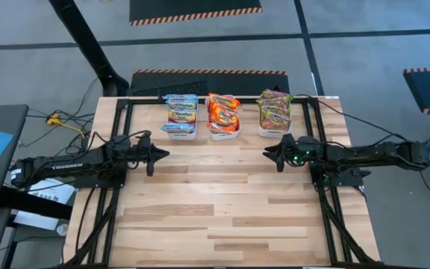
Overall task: Sort Maruchan noodles
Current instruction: Return to Home Position
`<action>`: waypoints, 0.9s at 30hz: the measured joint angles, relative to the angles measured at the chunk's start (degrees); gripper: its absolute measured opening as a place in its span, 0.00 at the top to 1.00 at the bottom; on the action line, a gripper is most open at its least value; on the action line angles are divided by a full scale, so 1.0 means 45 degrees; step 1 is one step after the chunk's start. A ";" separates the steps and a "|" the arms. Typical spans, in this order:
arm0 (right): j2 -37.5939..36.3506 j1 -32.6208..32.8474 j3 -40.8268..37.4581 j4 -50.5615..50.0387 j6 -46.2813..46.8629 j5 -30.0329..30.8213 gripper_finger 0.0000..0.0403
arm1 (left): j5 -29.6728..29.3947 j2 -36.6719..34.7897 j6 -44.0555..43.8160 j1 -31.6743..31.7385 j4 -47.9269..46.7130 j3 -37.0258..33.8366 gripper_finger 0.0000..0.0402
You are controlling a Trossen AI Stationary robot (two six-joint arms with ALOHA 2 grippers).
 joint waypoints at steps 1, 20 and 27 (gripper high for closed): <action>-0.0004 0.0000 0.0000 0.0013 -0.0005 0.0000 0.58 | -0.0045 -0.0001 -0.0100 0.0000 -0.0043 0.0000 1.00; -0.0014 0.0000 -0.0019 -0.0144 0.0003 -0.0049 0.58 | -0.0417 0.0255 -0.0925 0.0005 -0.1940 0.0126 1.00; -0.2600 0.0029 -0.0019 -0.2576 0.0010 -0.0068 0.58 | -0.0687 -0.1066 -0.0955 -0.0229 -0.1884 0.0078 1.00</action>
